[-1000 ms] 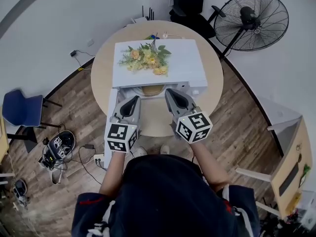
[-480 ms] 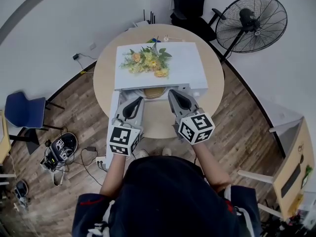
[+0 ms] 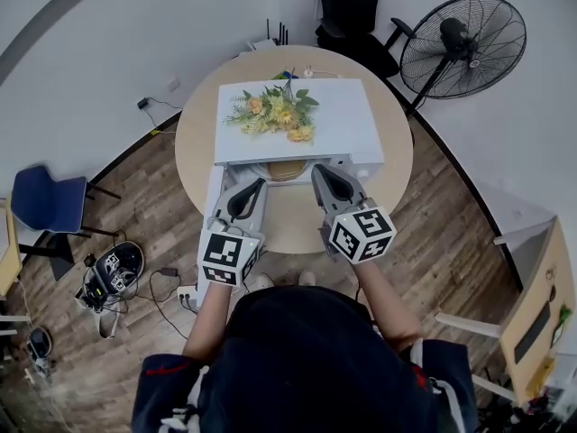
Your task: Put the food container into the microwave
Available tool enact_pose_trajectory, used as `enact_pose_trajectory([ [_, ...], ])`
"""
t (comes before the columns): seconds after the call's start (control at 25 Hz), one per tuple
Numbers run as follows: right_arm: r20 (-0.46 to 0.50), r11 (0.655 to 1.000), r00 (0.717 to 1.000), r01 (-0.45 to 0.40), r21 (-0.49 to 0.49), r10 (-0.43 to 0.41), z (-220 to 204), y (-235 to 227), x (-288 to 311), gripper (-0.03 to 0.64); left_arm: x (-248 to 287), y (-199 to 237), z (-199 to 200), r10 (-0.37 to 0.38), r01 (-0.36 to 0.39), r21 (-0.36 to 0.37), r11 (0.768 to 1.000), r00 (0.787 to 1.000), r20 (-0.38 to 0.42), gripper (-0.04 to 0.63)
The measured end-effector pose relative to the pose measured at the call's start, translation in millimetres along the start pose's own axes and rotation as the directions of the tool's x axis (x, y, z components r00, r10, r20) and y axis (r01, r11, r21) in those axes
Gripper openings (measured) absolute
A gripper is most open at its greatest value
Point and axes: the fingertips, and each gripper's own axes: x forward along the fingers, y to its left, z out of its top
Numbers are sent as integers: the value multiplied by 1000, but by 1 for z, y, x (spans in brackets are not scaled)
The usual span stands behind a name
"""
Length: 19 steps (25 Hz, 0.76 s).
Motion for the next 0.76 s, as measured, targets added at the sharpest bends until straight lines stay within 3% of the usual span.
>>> enact_pose_trajectory([
  [0.76, 10, 999, 1000, 14, 30, -15, 2, -2, 9, 9, 0, 13, 0, 16, -16, -5, 1000, 1000, 1, 18],
])
